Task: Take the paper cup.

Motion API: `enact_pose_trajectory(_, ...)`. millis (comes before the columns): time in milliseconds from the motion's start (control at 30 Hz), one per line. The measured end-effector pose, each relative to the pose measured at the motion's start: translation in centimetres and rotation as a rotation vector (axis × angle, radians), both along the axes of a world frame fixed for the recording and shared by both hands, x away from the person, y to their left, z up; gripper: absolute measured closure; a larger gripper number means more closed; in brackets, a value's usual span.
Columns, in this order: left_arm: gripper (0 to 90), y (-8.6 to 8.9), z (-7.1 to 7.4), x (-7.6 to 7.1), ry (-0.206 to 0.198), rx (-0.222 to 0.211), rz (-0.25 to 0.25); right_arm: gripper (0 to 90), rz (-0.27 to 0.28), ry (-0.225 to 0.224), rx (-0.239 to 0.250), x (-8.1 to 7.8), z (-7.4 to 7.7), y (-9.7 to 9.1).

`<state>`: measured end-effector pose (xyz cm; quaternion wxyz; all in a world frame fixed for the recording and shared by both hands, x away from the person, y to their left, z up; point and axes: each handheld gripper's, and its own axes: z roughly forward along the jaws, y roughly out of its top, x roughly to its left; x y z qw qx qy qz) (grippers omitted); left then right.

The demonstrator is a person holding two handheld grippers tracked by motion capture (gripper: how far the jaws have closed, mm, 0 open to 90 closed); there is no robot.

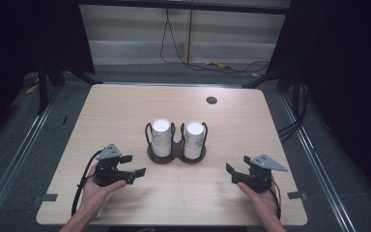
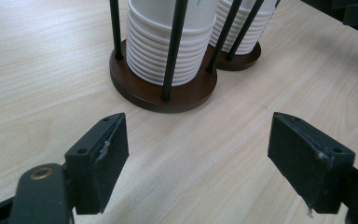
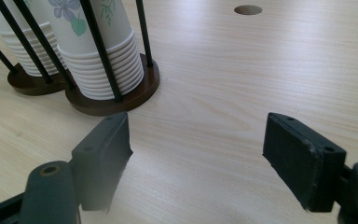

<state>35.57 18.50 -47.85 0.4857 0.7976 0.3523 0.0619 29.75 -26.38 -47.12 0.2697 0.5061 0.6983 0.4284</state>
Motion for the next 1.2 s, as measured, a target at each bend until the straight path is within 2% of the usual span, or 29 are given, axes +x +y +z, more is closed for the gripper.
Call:
enact_pose_trajectory(467, 16.5, -0.1, 1.6, 0.4, 0.01, -0.046, -0.006, 23.8, 0.036, 0.049, 0.02, 0.2, 0.1, 0.0)
enact_pose_trajectory(567, 17.7, -0.2, 2.2, 0.5, -0.007, -0.05, -0.014, 23.9, 0.043, 0.05, 0.016, 0.1, 0.1, 0.1)
enact_pose_trajectory(667, 23.9, -0.4, 2.8, 0.6, -0.028, -0.054, -0.04, 24.2, 0.044, 0.054, 0.014, 0.0, 0.1, 0.2)
enact_pose_trajectory(700, 24.7, -0.5, 3.0, 0.6, -0.037, -0.045, -0.045, 24.3, 0.044, 0.054, 0.009, 0.0, 0.1, 0.2)
enact_pose_trajectory(800, 28.5, -0.8, 3.6, 0.5, -0.099, -0.006, -0.04, 24.4, 0.051, 0.055, 0.014, 0.1, 0.1, 0.3)
enact_pose_trajectory(867, 29.6, -0.9, 4.1, 0.7, -0.117, 0.003, -0.039, 24.5, 0.059, 0.057, 0.012, 0.1, 0.0, 0.3)
enact_pose_trajectory(1000, 28.6, -0.6, 5.2, 1.0, -0.098, -0.078, -0.036, 24.5, 0.074, 0.053, 0.008, 0.0, 0.1, 0.4)
enact_pose_trajectory(1133, 28.5, -0.6, 6.5, 1.3, -0.117, -0.106, -0.024, 24.5, 0.107, 0.03, -0.006, -0.3, 0.4, 0.8)
enact_pose_trajectory(1200, 28.6, -0.7, 6.8, 1.5, -0.123, -0.1, -0.024, 24.5, 0.11, 0.032, -0.008, -0.4, 0.5, 1.1)
